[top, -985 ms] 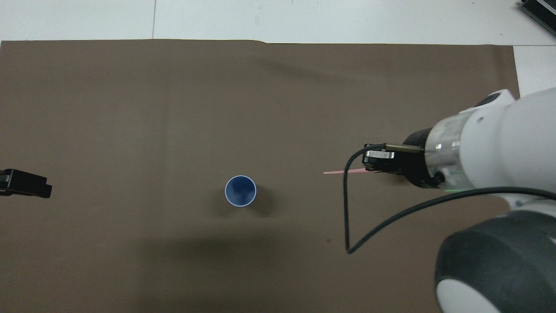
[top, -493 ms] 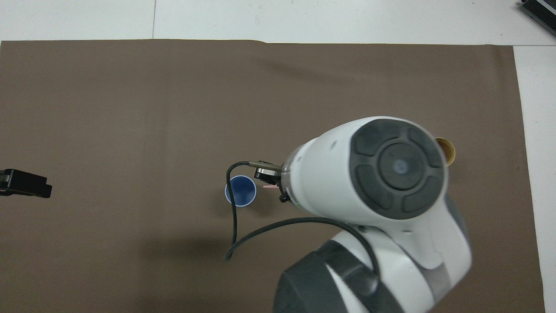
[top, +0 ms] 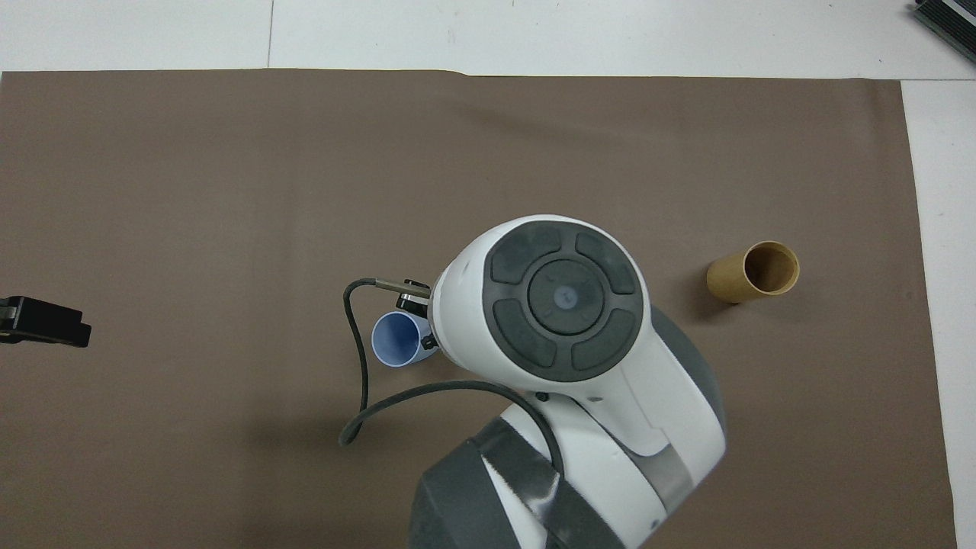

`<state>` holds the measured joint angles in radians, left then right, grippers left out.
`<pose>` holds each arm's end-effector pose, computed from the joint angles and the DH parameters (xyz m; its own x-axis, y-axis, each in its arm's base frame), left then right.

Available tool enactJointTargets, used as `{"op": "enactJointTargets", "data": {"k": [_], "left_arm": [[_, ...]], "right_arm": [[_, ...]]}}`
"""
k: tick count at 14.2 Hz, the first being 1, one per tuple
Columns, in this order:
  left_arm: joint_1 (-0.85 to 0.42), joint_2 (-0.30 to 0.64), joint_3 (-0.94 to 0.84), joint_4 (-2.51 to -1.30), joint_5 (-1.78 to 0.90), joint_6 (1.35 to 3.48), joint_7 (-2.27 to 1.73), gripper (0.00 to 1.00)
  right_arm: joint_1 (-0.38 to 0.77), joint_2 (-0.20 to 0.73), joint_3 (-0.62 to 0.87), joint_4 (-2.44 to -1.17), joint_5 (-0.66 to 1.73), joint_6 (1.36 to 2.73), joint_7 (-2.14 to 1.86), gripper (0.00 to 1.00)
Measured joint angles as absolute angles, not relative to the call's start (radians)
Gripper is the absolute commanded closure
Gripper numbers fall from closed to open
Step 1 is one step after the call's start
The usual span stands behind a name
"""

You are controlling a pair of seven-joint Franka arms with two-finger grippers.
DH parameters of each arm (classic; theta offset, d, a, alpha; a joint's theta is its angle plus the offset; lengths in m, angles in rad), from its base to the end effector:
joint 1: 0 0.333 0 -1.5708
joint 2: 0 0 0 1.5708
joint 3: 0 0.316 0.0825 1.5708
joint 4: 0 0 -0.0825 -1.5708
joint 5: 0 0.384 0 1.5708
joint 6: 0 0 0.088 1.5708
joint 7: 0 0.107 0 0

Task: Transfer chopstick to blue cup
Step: 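Lower the pink chopstick into the blue cup with the right gripper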

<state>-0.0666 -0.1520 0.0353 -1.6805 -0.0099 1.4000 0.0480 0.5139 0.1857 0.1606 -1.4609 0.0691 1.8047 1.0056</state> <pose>0.4872 -0.0150 0.6391 0.9885 -0.0817 -0.1273 -0.0796 -0.9966 0.0214 0.4956 0.3917 0.5914 0.9404 -0.3401 0.0020 -0.3338 -0.9240 -0.1866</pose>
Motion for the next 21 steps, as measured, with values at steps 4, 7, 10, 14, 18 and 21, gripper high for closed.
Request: {"op": "enactJointTargets", "data": {"k": [4,7,10,14,18,21], "left_arm": [[-0.067,-0.152,0.035,-1.681,-0.01,1.4,0.048,0.0],[-0.067,-0.152,0.035,-1.681,-0.01,1.4,0.048,0.0],[-0.067,-0.152,0.035,-1.681,-0.01,1.4,0.048,0.0],[-0.067,-0.152,0.035,-1.681,-0.01,1.4,0.048,0.0],[-0.067,-0.152,0.035,-1.681,-0.01,1.4,0.048,0.0],[-0.067,-0.152,0.035,-1.681,-0.01,1.4,0.048,0.0]], "right_arm": [[0.514,0.186,0.16,-1.458,0.069,1.805,1.006,1.0],[0.513,0.189,0.16,-1.456,0.069,1.805,1.006,1.0],[0.51,0.19,0.159,-1.454,0.069,1.804,1.006,1.0],[0.504,0.19,0.156,-1.449,0.069,1.802,1.006,1.0],[0.504,0.187,0.158,-1.438,0.069,1.8,1.006,1.0],[0.504,0.176,0.158,-1.437,0.076,1.789,1.006,1.0]]}}
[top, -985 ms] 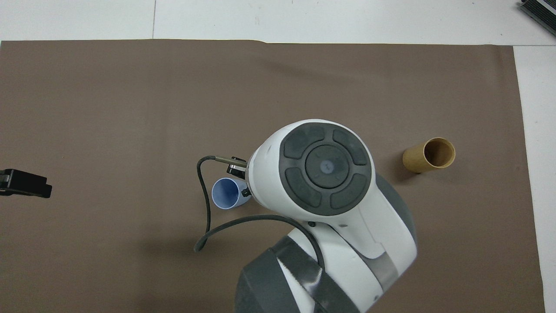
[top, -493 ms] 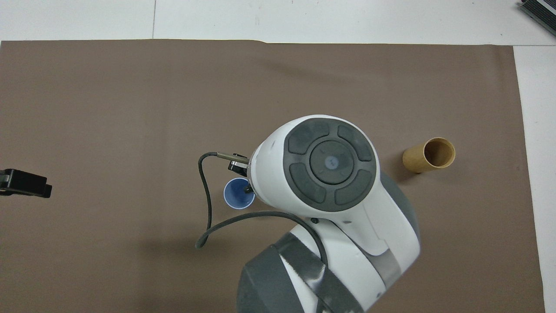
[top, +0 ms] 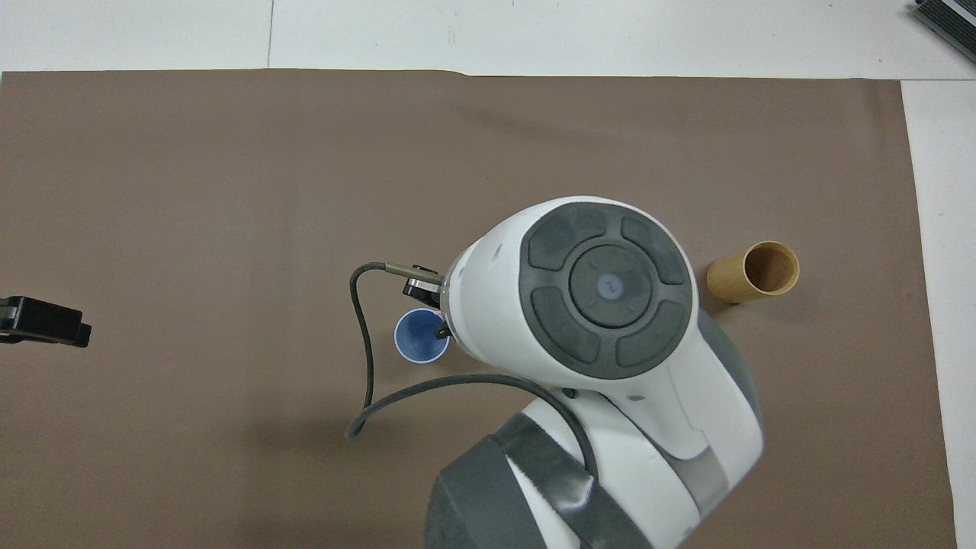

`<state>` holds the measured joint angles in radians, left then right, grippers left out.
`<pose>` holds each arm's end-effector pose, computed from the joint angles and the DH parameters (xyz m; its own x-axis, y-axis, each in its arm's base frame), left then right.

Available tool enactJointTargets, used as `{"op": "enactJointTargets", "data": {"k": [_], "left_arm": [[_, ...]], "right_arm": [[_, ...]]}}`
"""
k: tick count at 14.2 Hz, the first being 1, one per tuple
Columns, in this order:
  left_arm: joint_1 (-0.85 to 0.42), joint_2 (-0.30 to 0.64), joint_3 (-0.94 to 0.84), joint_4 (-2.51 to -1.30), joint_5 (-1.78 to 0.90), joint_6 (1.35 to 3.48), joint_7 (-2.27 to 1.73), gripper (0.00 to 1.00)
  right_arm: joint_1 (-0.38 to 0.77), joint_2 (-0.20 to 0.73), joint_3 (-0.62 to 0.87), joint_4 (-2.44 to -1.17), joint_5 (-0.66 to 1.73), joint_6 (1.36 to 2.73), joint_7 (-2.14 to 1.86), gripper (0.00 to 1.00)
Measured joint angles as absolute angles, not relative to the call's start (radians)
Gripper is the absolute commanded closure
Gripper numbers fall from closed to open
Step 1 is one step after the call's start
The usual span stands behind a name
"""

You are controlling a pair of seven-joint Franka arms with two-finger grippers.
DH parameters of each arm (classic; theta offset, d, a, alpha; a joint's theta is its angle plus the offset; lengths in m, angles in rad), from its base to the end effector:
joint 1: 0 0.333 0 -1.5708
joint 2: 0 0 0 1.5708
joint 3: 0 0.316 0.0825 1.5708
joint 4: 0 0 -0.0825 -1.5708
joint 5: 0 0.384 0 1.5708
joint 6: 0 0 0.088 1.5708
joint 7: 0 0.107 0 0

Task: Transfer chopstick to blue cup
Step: 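Lower the pink chopstick into the blue cup with the right gripper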

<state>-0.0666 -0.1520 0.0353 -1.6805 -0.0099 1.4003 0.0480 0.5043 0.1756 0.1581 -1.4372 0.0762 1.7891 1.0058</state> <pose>0.4873 -0.0150 0.6391 0.9885 -0.0817 -0.1270 -0.0796 -0.9966 0.0213 0.4971 0.3844 0.6078 0.9363 -0.3512 0.0070 -0.3424 -0.9171 -0.2043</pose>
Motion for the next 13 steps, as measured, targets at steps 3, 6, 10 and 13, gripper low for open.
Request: {"op": "enactJointTargets", "data": {"k": [3,6,10,13], "left_arm": [[-0.067,-0.152,0.035,-1.681,-0.01,1.4,0.048,0.0],[-0.067,-0.152,0.035,-1.681,-0.01,1.4,0.048,0.0],[-0.067,-0.152,0.035,-1.681,-0.01,1.4,0.048,0.0],[-0.067,-0.152,0.035,-1.681,-0.01,1.4,0.048,0.0]], "right_arm": [[0.507,0.178,0.159,-1.443,0.094,1.788,1.006,1.0],[0.516,0.186,0.161,-1.465,0.097,1.793,1.006,1.0],[0.534,0.189,0.163,-1.524,0.097,1.861,1.006,1.0],[0.533,0.191,0.162,-1.553,0.097,1.894,1.0,1.0]]}}
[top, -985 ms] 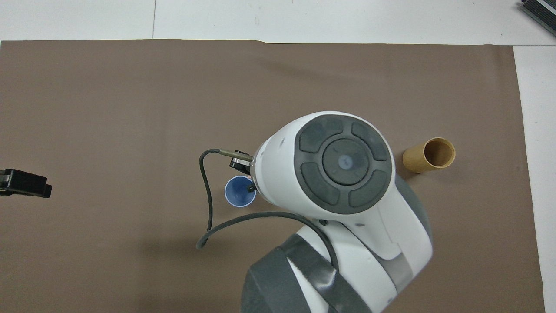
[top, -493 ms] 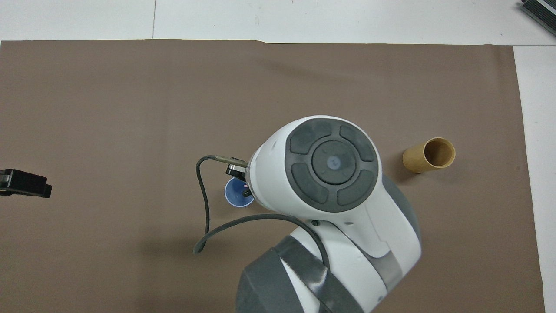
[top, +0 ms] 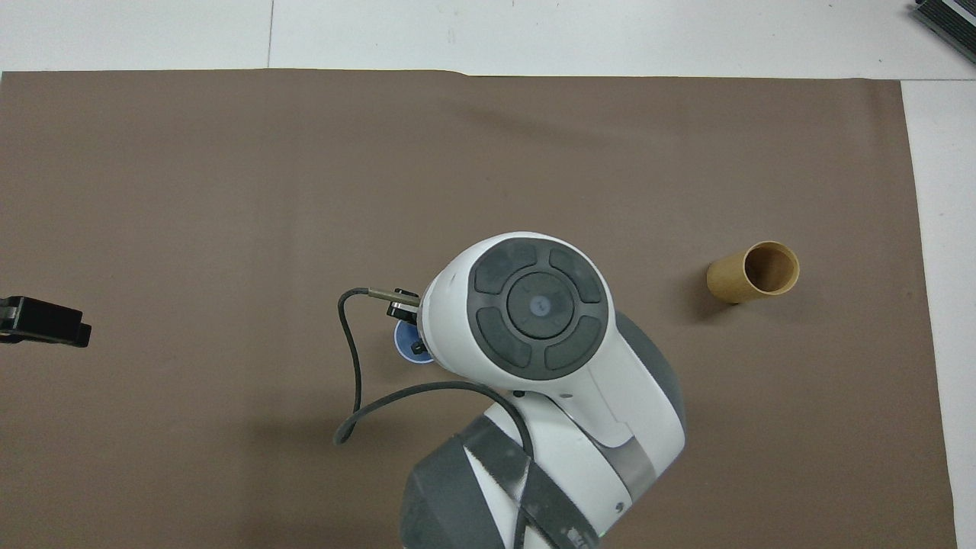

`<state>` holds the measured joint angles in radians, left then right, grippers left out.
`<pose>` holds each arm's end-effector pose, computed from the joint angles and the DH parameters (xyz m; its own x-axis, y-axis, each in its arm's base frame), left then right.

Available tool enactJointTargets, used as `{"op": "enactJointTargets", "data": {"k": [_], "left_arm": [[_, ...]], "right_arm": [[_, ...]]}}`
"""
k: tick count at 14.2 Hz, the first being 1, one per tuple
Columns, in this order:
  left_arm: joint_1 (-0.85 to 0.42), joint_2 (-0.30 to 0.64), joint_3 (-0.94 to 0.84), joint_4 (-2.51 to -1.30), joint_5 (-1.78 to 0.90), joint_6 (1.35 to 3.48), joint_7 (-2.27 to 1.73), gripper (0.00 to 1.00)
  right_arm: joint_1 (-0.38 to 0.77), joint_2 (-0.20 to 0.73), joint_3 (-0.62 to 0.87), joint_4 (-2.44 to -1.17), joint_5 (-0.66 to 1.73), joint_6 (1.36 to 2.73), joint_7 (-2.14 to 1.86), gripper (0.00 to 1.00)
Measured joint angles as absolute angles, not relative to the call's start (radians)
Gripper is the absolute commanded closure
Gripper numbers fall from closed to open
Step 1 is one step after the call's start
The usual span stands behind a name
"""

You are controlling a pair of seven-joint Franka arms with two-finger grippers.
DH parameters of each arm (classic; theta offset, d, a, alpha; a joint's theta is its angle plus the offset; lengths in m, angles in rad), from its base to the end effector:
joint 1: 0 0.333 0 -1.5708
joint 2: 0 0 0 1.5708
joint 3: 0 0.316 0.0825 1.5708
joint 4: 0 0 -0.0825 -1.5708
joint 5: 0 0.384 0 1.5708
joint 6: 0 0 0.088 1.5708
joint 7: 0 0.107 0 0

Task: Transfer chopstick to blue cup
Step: 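Lower the pink chopstick into the blue cup with the right gripper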

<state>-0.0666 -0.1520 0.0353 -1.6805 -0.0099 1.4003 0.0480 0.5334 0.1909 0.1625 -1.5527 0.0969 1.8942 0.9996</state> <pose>0.4873 -0.0150 0.6391 0.9885 -0.0817 -0.1270 -0.0796 -0.9966 0.0213 0.4891 0.4066 0.5523 0.9457 -0.3242 -0.0248 -0.3227 -0.9264 -0.1942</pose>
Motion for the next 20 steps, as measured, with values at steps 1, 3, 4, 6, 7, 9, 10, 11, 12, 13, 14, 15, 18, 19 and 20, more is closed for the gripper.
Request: {"op": "enactJointTargets", "data": {"k": [1,3,4,6,7,9,10,11,12,13,14,15,18,19,20], "left_arm": [[-0.067,-0.152,0.035,-1.681,-0.01,1.4,0.048,0.0],[-0.067,-0.152,0.035,-1.681,-0.01,1.4,0.048,0.0],[-0.067,-0.152,0.035,-1.681,-0.01,1.4,0.048,0.0],[-0.067,-0.152,0.035,-1.681,-0.01,1.4,0.048,0.0],[-0.067,-0.152,0.035,-1.681,-0.01,1.4,0.048,0.0],[-0.067,-0.152,0.035,-1.681,-0.01,1.4,0.048,0.0],[-0.067,-0.152,0.035,-1.681,-0.01,1.4,0.048,0.0],[-0.067,-0.152,0.035,-1.681,-0.01,1.4,0.048,0.0],[-0.067,-0.152,0.035,-1.681,-0.01,1.4,0.048,0.0],[-0.067,-0.152,0.035,-1.681,-0.01,1.4,0.048,0.0],[-0.067,-0.152,0.035,-1.681,-0.01,1.4,0.048,0.0],[-0.067,-0.152,0.035,-1.681,-0.01,1.4,0.048,0.0],[-0.067,-0.152,0.035,-1.681,-0.01,1.4,0.048,0.0],[-0.067,-0.152,0.035,-1.681,-0.01,1.4,0.048,0.0],[-0.067,-0.152,0.035,-1.681,-0.01,1.4,0.048,0.0]], "right_arm": [[0.533,0.191,0.162,-1.562,0.097,1.901,0.992,1.0],[0.533,0.192,0.162,-1.577,0.097,1.91,0.981,1.0],[0.533,0.197,0.162,-1.585,0.097,1.929,0.978,1.0],[0.534,0.212,0.163,-1.596,0.097,1.972,0.975,0.88],[0.534,0.22,0.163,-1.598,0.097,1.986,0.974,0.79],[0.534,0.228,0.163,-1.599,0.097,1.987,0.973,0.58],[0.534,0.228,0.163,-1.599,0.097,1.987,0.973,0.41],[0.534,0.228,0.163,-1.598,0.097,1.987,0.973,0.31],[0.534,0.228,0.163,-1.597,0.096,1.987,0.973,0.23],[0.534,0.228,0.163,-1.595,0.095,1.987,0.973,0.16],[0.534,0.228,0.163,-1.594,0.095,1.987,0.973,0.05],[0.534,0.227,0.163,-1.592,0.095,1.987,0.973,0.0],[0.53,0.209,0.156,-1.585,0.091,1.97,0.973,0.0],[0.525,0.195,0.151,-1.578,0.086,1.947,0.973,0.0],[0.512,0.174,0.148,-1.572,0.081,1.922,0.973,0.0]]}}
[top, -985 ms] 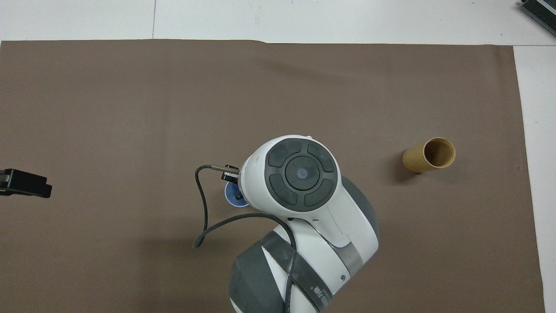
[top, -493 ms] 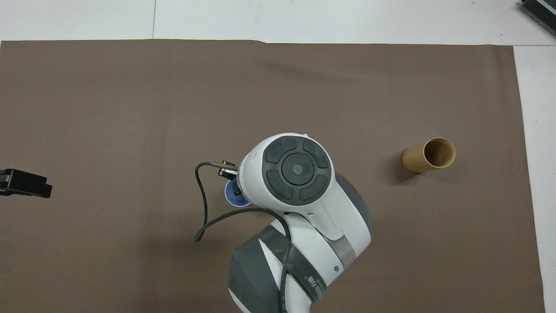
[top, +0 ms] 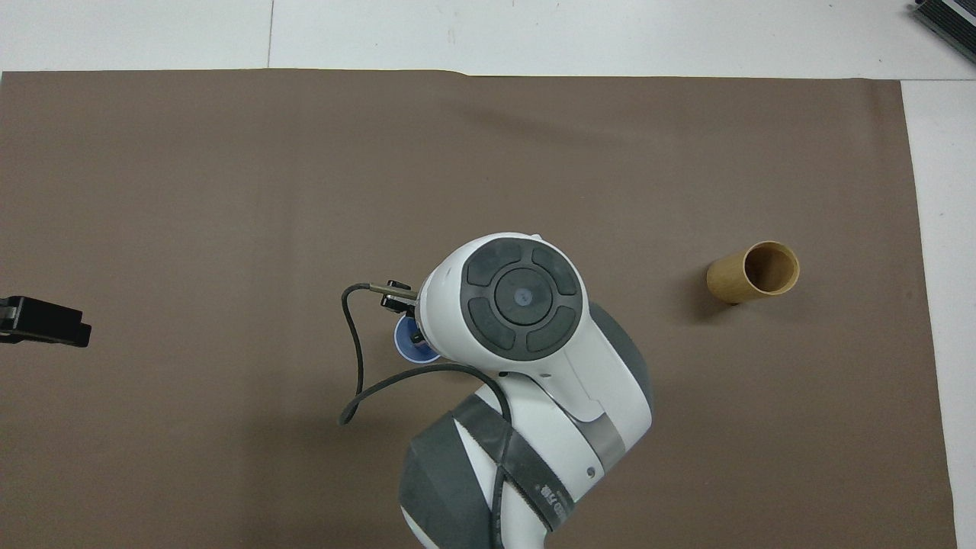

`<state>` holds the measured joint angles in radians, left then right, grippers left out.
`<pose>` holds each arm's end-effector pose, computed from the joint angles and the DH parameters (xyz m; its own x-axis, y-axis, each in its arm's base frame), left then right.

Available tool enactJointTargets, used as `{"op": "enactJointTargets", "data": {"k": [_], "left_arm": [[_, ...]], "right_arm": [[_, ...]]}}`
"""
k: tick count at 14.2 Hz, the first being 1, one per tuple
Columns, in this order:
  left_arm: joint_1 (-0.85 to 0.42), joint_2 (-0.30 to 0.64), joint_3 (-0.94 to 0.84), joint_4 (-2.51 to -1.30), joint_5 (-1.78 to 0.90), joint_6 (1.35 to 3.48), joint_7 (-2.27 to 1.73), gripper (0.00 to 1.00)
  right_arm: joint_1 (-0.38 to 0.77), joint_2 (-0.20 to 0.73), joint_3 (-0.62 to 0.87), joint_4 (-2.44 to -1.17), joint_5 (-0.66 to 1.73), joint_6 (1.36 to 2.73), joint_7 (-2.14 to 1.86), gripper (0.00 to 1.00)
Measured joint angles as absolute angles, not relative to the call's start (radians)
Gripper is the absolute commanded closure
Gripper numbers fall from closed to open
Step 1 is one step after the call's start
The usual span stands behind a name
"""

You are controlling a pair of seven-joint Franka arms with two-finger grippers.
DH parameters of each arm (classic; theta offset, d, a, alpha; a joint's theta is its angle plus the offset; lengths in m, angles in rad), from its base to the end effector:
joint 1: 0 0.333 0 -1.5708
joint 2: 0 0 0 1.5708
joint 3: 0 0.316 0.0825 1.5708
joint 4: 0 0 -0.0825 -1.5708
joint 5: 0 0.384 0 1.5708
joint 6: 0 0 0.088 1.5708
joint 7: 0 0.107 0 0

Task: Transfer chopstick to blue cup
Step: 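Lower the pink chopstick into the blue cup with the right gripper, then open the right gripper and withdraw it toward the tan tube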

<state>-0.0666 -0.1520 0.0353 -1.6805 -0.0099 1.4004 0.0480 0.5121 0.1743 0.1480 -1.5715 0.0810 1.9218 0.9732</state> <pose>0.4873 -0.0150 0.6391 0.9885 -0.0817 -0.1269 -0.0796 -0.9966 0.0213 0.5013 0.3874 0.5558 0.9427 -0.3333 0.0115 -0.3241 -0.9238 -0.2039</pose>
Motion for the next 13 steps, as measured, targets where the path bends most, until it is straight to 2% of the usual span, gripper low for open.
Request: {"op": "enactJointTargets", "data": {"k": [3,7,10,13], "left_arm": [[-0.067,-0.152,0.035,-1.681,-0.01,1.4,0.048,0.0],[-0.067,-0.152,0.035,-1.681,-0.01,1.4,0.048,0.0],[-0.067,-0.152,0.035,-1.681,-0.01,1.4,0.048,0.0],[-0.067,-0.152,0.035,-1.681,-0.01,1.4,0.048,0.0]], "right_arm": [[0.418,0.085,0.147,-1.567,0.075,1.815,0.908,0.0],[0.213,-0.028,0.142,-1.568,0.075,1.657,0.661,0.0],[0.095,-0.059,0.139,-1.568,0.074,1.643,0.483,0.0],[0.033,-0.056,0.137,-1.547,0.023,1.61,0.348,0.0]]}}
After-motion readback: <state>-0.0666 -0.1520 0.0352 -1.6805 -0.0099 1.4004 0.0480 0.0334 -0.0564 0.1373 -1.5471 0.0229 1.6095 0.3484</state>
